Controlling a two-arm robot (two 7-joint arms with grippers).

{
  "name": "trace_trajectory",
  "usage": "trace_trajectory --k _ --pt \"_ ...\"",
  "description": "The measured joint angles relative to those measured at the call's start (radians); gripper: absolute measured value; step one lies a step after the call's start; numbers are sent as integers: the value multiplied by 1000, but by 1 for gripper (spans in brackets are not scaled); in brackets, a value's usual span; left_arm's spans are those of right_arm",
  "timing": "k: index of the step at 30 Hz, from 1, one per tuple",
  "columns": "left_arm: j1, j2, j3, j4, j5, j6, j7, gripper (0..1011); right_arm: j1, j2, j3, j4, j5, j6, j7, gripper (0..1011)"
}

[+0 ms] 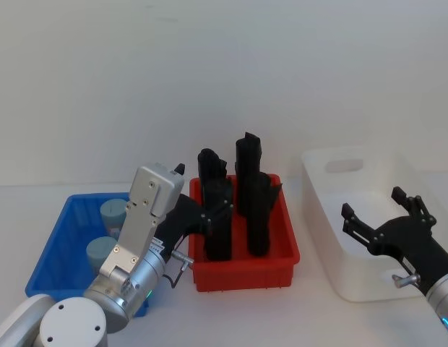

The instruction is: Pick the cotton swabs from the blue box and place them into the white box.

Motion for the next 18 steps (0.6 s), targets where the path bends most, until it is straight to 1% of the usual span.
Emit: trace_trajectory --k 18 --pt "0 0 0 0 0 0 0 1000 0 0 0 0 0 0 0 1001"
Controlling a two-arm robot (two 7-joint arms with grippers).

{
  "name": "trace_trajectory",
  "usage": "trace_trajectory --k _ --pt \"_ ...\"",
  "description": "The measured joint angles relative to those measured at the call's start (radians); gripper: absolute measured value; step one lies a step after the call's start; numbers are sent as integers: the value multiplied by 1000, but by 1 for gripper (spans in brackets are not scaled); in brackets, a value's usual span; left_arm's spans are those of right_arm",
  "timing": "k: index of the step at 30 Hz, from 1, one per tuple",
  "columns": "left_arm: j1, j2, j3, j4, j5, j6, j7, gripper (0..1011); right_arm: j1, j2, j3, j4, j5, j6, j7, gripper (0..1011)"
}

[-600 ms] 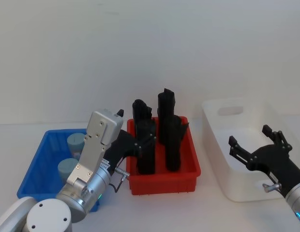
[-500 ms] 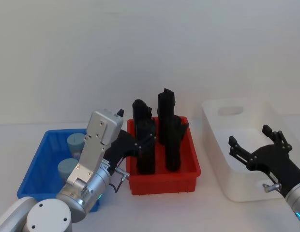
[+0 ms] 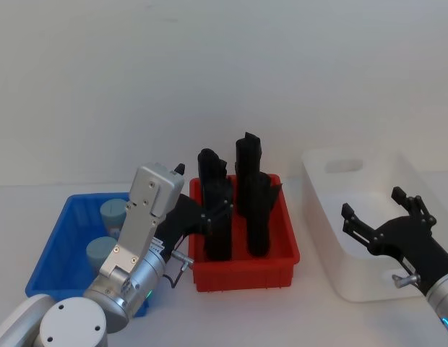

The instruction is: Pick the cotton swabs from the blue box and place them into the white box.

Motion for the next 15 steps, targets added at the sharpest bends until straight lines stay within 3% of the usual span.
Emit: trace_trajectory --k 15 --pt "0 0 0 0 0 0 0 1000 0 0 0 0 0 0 0 1001"
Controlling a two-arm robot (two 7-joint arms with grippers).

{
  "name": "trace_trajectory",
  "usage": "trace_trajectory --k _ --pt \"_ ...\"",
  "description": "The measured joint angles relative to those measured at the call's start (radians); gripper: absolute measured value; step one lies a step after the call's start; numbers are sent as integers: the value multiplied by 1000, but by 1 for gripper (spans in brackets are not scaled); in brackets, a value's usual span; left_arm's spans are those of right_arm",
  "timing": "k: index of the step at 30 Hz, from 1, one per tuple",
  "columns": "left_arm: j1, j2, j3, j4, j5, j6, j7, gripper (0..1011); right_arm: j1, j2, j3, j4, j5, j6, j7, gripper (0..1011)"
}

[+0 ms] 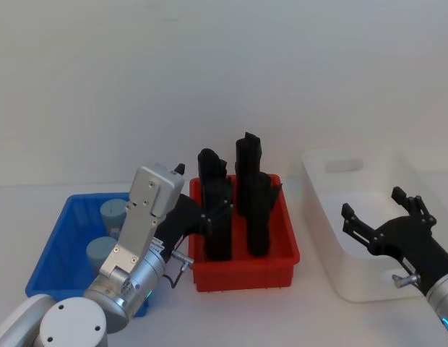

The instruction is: Pick the cotton swabs from the blue box and place them into the white box.

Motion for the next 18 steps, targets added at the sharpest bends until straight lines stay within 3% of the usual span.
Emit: trace_trajectory --k 18 --pt "0 0 0 0 0 0 0 1000 0 0 0 0 0 0 0 1002"
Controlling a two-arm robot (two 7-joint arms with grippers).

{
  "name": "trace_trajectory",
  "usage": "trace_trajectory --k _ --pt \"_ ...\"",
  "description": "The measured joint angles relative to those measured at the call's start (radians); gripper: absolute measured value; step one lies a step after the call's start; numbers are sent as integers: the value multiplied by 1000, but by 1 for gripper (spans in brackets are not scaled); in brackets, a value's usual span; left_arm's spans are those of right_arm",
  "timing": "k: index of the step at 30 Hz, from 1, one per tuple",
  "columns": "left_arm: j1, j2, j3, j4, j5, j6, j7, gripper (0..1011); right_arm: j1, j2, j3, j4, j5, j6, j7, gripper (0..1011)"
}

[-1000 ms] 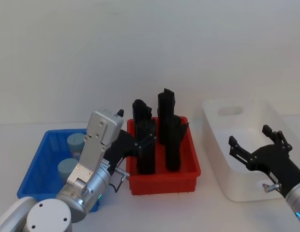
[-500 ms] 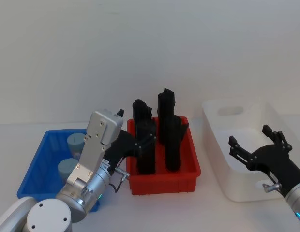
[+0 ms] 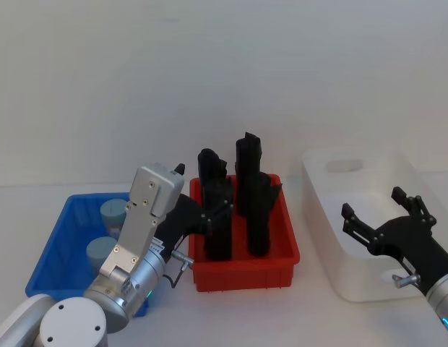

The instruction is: Pick the cotton swabs from the blue box and place them into the white box.

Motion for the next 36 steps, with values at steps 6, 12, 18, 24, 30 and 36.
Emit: trace_trajectory --k 6,12,18,24,30,36 --pt "0 0 0 0 0 0 0 1000 0 0 0 0 0 0 0 1002" --pt "0 0 0 0 0 0 0 1000 0 0 0 0 0 0 0 1001" --pt "0 0 0 0 0 0 0 1000 0 0 0 0 0 0 0 1002" --pt "0 0 0 0 0 0 0 1000 22 -9 1 20 2 3 17 1002" --pt "0 0 0 0 0 0 0 1000 89 -35 2 91 15 19 79 1002" --pt "0 0 0 0 0 0 0 1000 179 -67 0 190 23 39 152 1002"
